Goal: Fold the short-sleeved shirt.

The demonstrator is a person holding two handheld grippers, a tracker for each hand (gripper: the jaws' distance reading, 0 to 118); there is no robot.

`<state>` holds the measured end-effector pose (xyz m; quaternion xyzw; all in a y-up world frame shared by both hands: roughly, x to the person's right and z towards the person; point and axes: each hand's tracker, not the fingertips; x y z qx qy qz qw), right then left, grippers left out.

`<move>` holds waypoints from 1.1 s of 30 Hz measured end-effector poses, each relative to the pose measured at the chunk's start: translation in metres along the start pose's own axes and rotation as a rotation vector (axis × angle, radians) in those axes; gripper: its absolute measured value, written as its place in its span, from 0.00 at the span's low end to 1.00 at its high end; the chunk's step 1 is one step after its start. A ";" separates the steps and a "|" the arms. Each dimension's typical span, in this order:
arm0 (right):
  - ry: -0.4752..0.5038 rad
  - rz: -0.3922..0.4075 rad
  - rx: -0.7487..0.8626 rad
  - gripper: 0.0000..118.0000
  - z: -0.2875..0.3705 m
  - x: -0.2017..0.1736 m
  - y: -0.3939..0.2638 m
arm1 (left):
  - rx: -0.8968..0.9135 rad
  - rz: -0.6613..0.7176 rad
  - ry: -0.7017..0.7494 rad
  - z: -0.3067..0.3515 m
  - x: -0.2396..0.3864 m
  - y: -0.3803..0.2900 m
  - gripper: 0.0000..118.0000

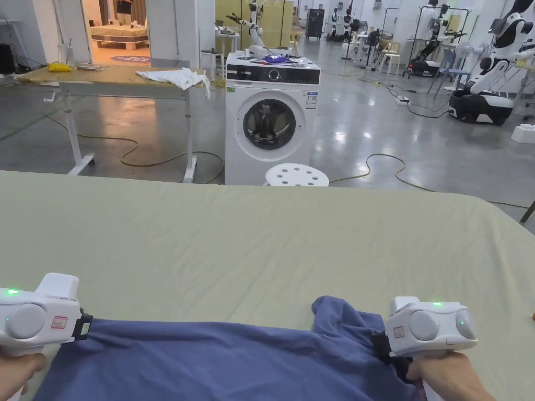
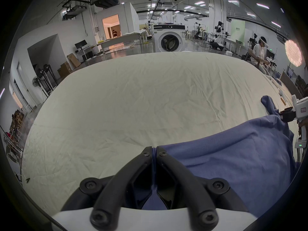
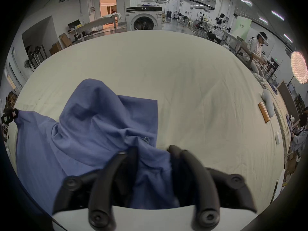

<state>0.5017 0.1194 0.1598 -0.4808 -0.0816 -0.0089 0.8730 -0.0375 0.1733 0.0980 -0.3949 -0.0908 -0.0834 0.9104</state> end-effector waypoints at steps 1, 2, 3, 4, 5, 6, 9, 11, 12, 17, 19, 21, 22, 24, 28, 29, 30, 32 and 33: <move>-0.006 0.025 0.012 0.04 0.002 0.000 0.000 | 0.007 0.005 0.000 0.004 0.000 -0.001 0.00; -0.004 0.030 0.011 0.04 0.004 -0.001 0.000 | 0.014 0.010 0.002 0.008 0.000 -0.001 0.00; 0.001 0.036 0.013 0.04 0.006 0.001 -0.001 | 0.026 0.015 0.003 0.012 0.001 -0.002 0.00; 0.009 0.035 0.031 0.04 0.012 0.005 -0.002 | 0.041 0.019 0.003 0.017 0.001 -0.002 0.00; 0.015 0.004 0.074 0.04 0.020 0.009 -0.003 | 0.056 0.023 0.002 0.023 0.000 -0.001 0.00; 0.007 -0.025 0.110 0.04 0.029 0.010 -0.005 | 0.071 0.026 0.003 0.030 -0.001 0.000 0.00; -0.008 -0.029 0.232 0.04 0.065 0.018 -0.004 | 0.121 0.028 0.003 0.053 -0.003 0.004 0.00; -0.012 -0.019 0.310 0.04 0.093 0.021 0.000 | 0.151 0.034 0.005 0.073 -0.004 0.010 0.00; -0.002 -0.024 0.345 0.04 0.106 0.023 0.003 | 0.174 0.039 0.005 0.083 -0.005 0.013 0.00; -0.006 0.000 0.498 0.04 0.185 0.024 0.022 | 0.285 0.038 0.014 0.149 -0.012 0.036 0.00; 0.000 -0.007 0.564 0.04 0.218 0.023 0.031 | 0.342 0.051 0.026 0.176 -0.016 0.048 0.00; -0.013 -0.013 0.625 0.04 0.250 0.022 0.040 | 0.386 0.068 0.036 0.203 -0.021 0.061 0.00; -0.007 -0.015 0.653 0.04 0.268 0.022 0.047 | 0.403 0.076 0.034 0.218 -0.025 0.070 0.00; -0.001 -0.023 0.712 0.04 0.298 0.022 0.057 | 0.428 0.070 0.039 0.239 -0.030 0.084 0.00; -0.025 0.002 0.785 0.04 0.353 0.014 0.078 | 0.493 0.069 0.060 0.279 -0.040 0.110 0.00; -0.033 0.001 0.803 0.04 0.363 0.013 0.084 | 0.506 0.073 0.064 0.286 -0.043 0.116 0.00; -0.037 0.004 0.819 0.04 0.374 0.012 0.090 | 0.515 0.074 0.068 0.293 -0.046 0.123 0.00; -0.051 0.007 0.845 0.04 0.391 0.009 0.102 | 0.530 0.076 0.076 0.304 -0.049 0.135 0.00; -0.055 0.009 0.849 0.04 0.398 0.007 0.109 | 0.537 0.072 0.076 0.309 -0.052 0.142 0.00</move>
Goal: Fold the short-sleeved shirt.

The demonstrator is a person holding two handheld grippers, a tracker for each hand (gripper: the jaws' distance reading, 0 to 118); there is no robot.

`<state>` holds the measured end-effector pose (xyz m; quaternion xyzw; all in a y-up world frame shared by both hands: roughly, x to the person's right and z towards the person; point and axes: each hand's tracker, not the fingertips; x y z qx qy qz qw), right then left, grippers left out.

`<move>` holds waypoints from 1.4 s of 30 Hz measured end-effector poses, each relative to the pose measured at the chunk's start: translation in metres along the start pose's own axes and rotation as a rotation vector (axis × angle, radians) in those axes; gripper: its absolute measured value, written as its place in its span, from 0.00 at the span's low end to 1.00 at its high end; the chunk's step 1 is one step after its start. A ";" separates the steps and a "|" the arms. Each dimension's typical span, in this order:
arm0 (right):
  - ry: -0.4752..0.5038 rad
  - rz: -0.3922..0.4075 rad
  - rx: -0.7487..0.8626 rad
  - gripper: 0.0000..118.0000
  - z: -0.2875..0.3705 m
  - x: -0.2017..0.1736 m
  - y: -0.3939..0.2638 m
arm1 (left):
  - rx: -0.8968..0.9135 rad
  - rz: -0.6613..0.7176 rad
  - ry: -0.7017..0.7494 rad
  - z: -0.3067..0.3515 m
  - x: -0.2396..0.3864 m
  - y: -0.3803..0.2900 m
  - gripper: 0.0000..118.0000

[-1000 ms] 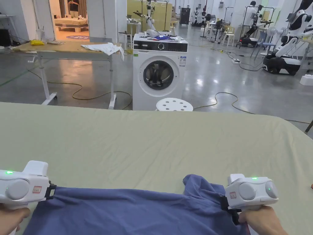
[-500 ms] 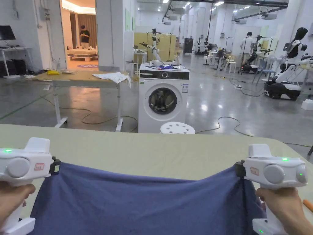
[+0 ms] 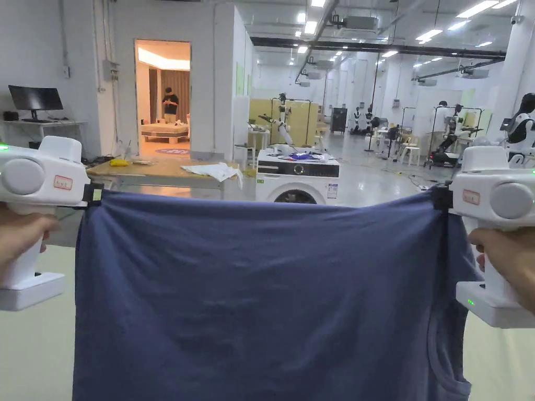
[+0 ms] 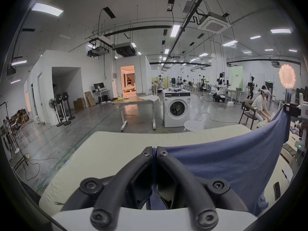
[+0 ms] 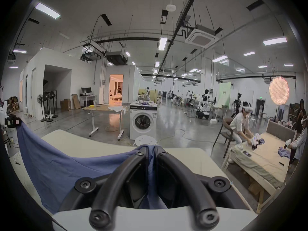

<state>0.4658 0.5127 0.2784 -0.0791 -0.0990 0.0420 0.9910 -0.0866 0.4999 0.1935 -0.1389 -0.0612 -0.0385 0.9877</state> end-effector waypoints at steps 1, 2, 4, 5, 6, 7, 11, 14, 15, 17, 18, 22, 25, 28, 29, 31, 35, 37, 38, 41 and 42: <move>-0.004 0.005 0.013 0.04 -0.006 0.003 0.009 | 0.010 -0.001 0.006 0.000 -0.002 0.008 0.00; -0.006 0.013 0.021 0.04 -0.007 0.002 0.019 | 0.021 0.000 0.009 0.000 -0.002 0.016 0.00; -0.011 0.021 0.032 0.04 -0.010 -0.001 0.038 | 0.037 0.004 0.012 -0.002 -0.005 0.031 0.00; -0.011 0.018 0.037 0.04 -0.013 0.001 0.046 | 0.041 0.002 0.014 -0.004 -0.007 0.039 0.00; -0.012 0.017 0.046 0.04 -0.016 0.000 0.055 | 0.044 -0.002 0.019 -0.006 -0.006 0.046 0.00; -0.017 0.022 0.049 0.04 -0.019 -0.001 0.064 | 0.049 -0.003 0.023 -0.008 -0.007 0.054 0.00; -0.034 0.046 0.083 0.04 -0.034 -0.001 0.095 | 0.072 0.005 0.033 -0.020 -0.010 0.083 0.00; -0.040 0.043 0.108 0.04 -0.047 0.003 0.113 | 0.091 0.005 0.047 -0.029 -0.009 0.101 0.00; -0.039 0.043 0.107 0.04 -0.051 0.002 0.118 | 0.092 0.005 0.051 -0.031 -0.008 0.106 0.00; -0.038 0.052 0.124 0.04 -0.059 0.003 0.126 | 0.108 0.007 0.060 -0.036 -0.008 0.115 0.00; -0.041 0.062 0.131 0.04 -0.062 0.002 0.129 | 0.118 0.006 0.066 -0.037 -0.008 0.119 0.00; -0.033 0.091 0.161 0.04 -0.070 -0.003 0.135 | 0.137 0.018 0.088 -0.043 -0.009 0.127 0.00; -0.026 0.110 0.170 0.04 -0.075 -0.006 0.128 | 0.140 0.014 0.101 -0.046 -0.008 0.123 0.00; -0.022 0.103 0.155 0.04 -0.079 -0.008 0.108 | 0.130 -0.013 0.105 -0.051 -0.007 0.107 0.00; -0.020 0.106 0.139 0.04 -0.080 -0.009 0.097 | 0.125 -0.012 0.105 -0.053 -0.006 0.097 0.00; -0.015 0.092 0.098 0.04 -0.079 -0.010 0.074 | 0.101 -0.009 0.098 -0.056 -0.006 0.076 0.00; -0.012 0.095 0.037 0.04 -0.068 -0.012 0.018 | 0.050 0.017 0.066 -0.056 -0.004 0.021 0.00; -0.010 0.092 0.003 0.04 -0.057 -0.013 -0.010 | 0.024 0.042 0.046 -0.053 -0.003 -0.008 0.00; -0.005 0.096 -0.018 0.04 -0.052 -0.013 -0.022 | 0.025 0.045 0.047 -0.049 -0.004 -0.021 0.00; -0.002 0.105 -0.052 0.04 -0.029 -0.013 -0.061 | 0.002 0.039 0.029 -0.037 -0.001 -0.061 0.00; 0.001 0.099 -0.059 0.04 -0.020 -0.012 -0.073 | -0.009 0.042 0.024 -0.031 -0.002 -0.070 0.00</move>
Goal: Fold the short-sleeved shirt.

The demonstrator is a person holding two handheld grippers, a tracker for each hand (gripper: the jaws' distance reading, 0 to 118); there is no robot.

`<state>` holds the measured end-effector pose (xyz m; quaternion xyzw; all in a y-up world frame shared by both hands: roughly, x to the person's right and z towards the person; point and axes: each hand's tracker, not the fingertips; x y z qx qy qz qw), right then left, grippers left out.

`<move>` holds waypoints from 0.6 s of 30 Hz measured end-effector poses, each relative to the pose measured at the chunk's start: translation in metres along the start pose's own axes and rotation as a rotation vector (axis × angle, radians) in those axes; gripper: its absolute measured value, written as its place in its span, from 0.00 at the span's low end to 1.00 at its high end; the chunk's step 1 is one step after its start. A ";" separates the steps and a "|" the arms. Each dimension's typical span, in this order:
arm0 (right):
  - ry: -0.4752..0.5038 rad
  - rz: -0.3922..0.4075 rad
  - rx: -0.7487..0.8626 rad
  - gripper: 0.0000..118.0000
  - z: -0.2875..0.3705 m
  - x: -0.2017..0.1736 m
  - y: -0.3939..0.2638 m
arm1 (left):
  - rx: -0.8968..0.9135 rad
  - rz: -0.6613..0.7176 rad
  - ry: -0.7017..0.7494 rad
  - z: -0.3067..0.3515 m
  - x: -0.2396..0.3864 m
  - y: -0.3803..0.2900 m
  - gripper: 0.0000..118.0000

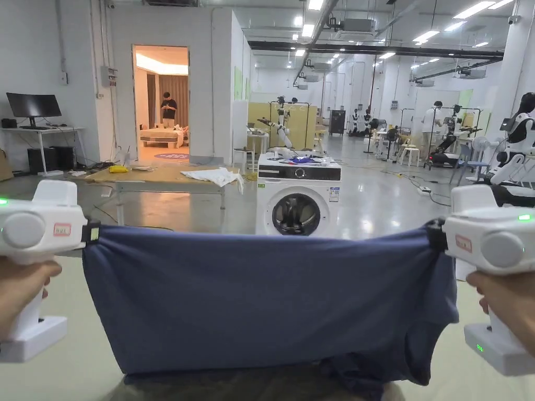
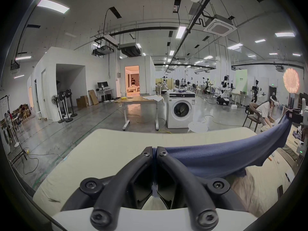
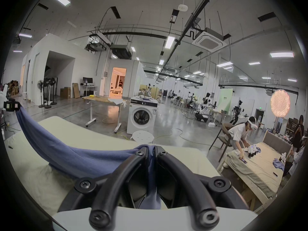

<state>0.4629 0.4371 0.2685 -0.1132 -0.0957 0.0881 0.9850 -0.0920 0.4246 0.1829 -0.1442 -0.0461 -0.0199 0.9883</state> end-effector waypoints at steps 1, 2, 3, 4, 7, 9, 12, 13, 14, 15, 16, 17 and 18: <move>0.007 0.005 -0.011 0.04 0.009 0.000 -0.011 | 0.003 0.019 -0.008 0.007 -0.001 -0.010 0.00; 0.008 -0.006 -0.009 0.04 0.019 0.001 -0.023 | -0.003 0.024 -0.019 0.016 -0.003 -0.018 0.00; 0.011 -0.007 -0.016 0.04 0.028 0.002 -0.030 | 0.010 0.042 -0.024 0.025 -0.004 -0.025 0.00; 0.019 -0.007 -0.019 0.04 0.041 0.003 -0.040 | 0.009 0.043 -0.031 0.037 -0.005 -0.030 0.00; 0.024 -0.014 -0.029 0.04 0.074 0.007 -0.065 | 0.023 0.038 -0.049 0.072 -0.006 -0.048 0.00; 0.029 -0.020 -0.036 0.04 0.100 0.009 -0.080 | 0.038 0.033 -0.061 0.095 -0.008 -0.057 0.00; 0.040 -0.017 -0.059 0.04 0.140 0.010 -0.102 | 0.052 0.043 -0.073 0.130 -0.013 -0.075 0.00; 0.044 -0.009 -0.068 0.04 0.153 0.010 -0.110 | 0.059 0.045 -0.073 0.141 -0.013 -0.083 0.00; 0.046 -0.002 -0.082 0.04 0.163 0.010 -0.118 | 0.054 0.039 -0.075 0.152 -0.013 -0.091 0.00; 0.052 -0.002 -0.098 0.04 0.174 0.008 -0.126 | 0.043 0.033 -0.077 0.161 -0.013 -0.099 0.00; 0.056 -0.004 -0.111 0.04 0.184 0.008 -0.136 | 0.027 0.033 -0.076 0.168 -0.014 -0.111 0.00; 0.061 -0.001 -0.138 0.04 0.192 0.006 -0.147 | 0.005 0.033 -0.085 0.175 -0.015 -0.122 0.00; 0.066 0.006 -0.162 0.04 0.200 0.004 -0.158 | -0.025 0.046 -0.090 0.183 -0.017 -0.135 0.00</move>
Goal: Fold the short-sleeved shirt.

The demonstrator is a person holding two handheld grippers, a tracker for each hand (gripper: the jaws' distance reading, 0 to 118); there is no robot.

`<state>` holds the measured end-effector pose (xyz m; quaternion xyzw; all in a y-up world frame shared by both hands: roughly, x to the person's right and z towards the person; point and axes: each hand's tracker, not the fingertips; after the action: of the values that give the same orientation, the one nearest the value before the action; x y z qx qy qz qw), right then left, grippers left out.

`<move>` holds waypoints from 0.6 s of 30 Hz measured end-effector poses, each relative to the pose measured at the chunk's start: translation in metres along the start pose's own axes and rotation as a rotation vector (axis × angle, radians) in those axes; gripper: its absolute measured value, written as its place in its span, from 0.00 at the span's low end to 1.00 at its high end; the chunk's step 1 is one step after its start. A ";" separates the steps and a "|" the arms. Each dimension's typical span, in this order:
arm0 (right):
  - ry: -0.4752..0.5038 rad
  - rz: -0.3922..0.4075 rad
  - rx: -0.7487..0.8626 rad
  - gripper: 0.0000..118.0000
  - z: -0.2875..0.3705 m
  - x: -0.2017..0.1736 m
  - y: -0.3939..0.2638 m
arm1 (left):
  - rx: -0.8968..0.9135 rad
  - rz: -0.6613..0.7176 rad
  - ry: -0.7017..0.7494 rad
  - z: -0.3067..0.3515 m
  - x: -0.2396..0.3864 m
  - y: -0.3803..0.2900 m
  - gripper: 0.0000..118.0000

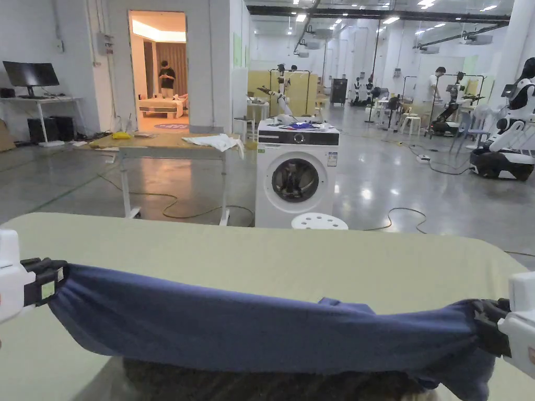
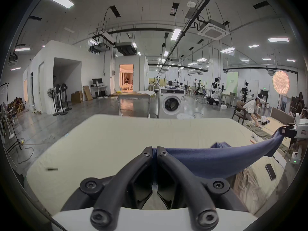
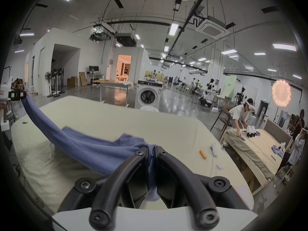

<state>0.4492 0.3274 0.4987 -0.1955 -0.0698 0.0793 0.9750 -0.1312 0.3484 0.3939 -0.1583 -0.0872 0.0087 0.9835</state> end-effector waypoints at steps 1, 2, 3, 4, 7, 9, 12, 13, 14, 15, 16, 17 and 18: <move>0.001 0.007 -0.032 0.04 0.008 -0.004 -0.013 | -0.027 0.018 -0.003 0.007 -0.002 -0.014 0.00; 0.005 0.007 -0.048 0.04 0.014 -0.007 -0.025 | -0.043 0.028 -0.004 0.012 -0.004 -0.028 0.00; 0.019 0.010 -0.068 0.04 0.019 -0.010 -0.037 | -0.076 0.044 0.003 0.019 -0.006 -0.044 0.00; 0.022 0.002 -0.087 0.04 0.023 -0.013 -0.049 | -0.098 0.052 0.003 0.026 -0.009 -0.059 0.00; 0.046 -0.002 -0.160 0.04 0.033 -0.021 -0.084 | -0.176 0.066 0.013 0.042 -0.013 -0.105 0.00; 0.046 -0.025 -0.209 0.04 0.034 -0.026 -0.105 | -0.224 0.075 0.010 0.046 -0.016 -0.132 0.00; 0.054 -0.058 -0.298 0.04 0.025 -0.032 -0.137 | -0.335 0.095 0.012 0.041 -0.018 -0.172 0.00; 0.058 -0.064 -0.325 0.04 0.021 -0.035 -0.148 | -0.379 0.106 0.007 0.038 -0.019 -0.184 0.00; 0.065 -0.066 -0.370 0.04 0.016 -0.037 -0.159 | -0.424 0.112 0.001 0.035 -0.017 -0.194 0.00; 0.066 -0.065 -0.414 0.04 0.012 -0.039 -0.168 | -0.460 0.114 0.002 0.032 -0.017 -0.203 0.00; 0.072 -0.067 -0.447 0.04 0.009 -0.042 -0.179 | -0.492 0.109 -0.001 0.029 -0.017 -0.212 0.00; 0.072 -0.059 -0.484 0.05 0.007 -0.045 -0.188 | -0.525 0.106 -0.002 0.026 -0.017 -0.219 0.00; 0.067 -0.050 -0.501 0.05 0.005 -0.047 -0.195 | -0.549 0.095 0.008 0.023 -0.017 -0.225 0.00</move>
<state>0.4273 0.1434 0.5750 -0.4316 -0.0599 0.0288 0.8996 -0.1546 0.1410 0.4830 -0.4229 -0.0749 0.0302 0.9026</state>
